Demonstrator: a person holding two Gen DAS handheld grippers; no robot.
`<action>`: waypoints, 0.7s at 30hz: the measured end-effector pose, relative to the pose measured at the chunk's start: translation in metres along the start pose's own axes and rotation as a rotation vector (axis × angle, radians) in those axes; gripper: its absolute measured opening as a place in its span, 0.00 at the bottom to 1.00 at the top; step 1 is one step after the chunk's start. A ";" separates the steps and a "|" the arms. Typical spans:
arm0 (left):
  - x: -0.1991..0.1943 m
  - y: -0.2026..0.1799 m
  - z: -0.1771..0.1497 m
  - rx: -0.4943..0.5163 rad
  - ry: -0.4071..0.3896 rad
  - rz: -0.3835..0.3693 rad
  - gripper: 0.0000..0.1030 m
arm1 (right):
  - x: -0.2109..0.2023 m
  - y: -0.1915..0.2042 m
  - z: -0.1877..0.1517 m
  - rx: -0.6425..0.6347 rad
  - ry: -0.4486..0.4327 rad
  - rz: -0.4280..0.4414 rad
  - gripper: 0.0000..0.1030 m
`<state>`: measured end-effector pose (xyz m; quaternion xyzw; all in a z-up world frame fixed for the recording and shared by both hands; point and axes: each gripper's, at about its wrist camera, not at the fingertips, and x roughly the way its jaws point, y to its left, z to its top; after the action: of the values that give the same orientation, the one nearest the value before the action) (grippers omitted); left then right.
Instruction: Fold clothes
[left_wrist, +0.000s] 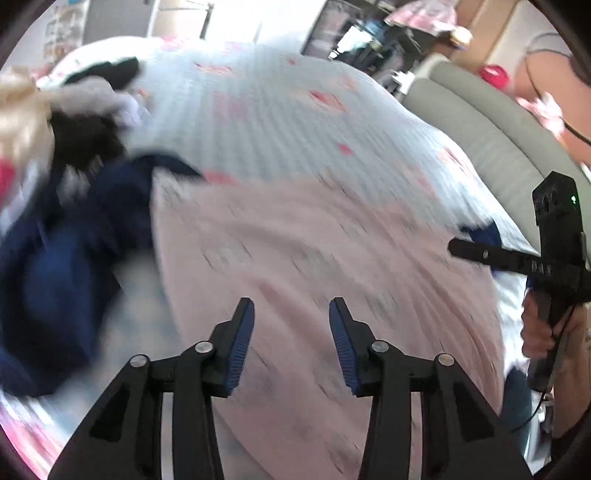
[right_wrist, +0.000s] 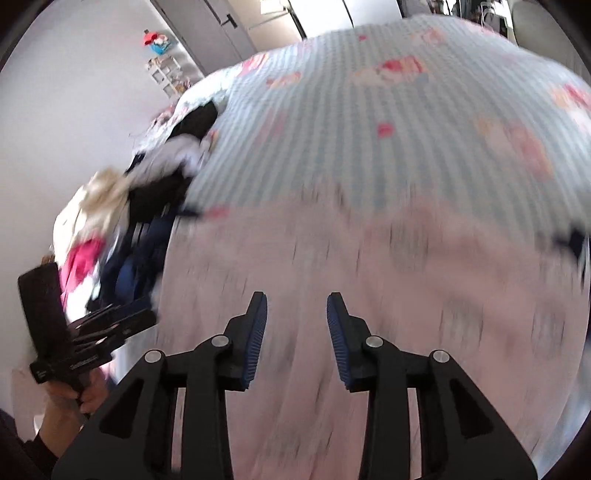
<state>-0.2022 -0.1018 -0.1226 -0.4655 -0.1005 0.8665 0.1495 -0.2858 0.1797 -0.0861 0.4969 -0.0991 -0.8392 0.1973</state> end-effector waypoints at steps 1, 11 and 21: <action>0.000 -0.001 -0.006 0.002 0.009 0.012 0.31 | -0.004 0.003 -0.021 0.004 0.015 0.000 0.33; 0.001 -0.014 -0.067 0.018 0.100 0.136 0.13 | -0.050 -0.044 -0.126 0.158 0.021 -0.102 0.33; 0.031 -0.053 -0.102 0.067 0.228 0.078 0.13 | -0.064 -0.054 -0.157 0.227 0.020 -0.175 0.35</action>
<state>-0.1240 -0.0375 -0.1854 -0.5592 -0.0357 0.8161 0.1416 -0.1342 0.2605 -0.1316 0.5310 -0.1475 -0.8317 0.0669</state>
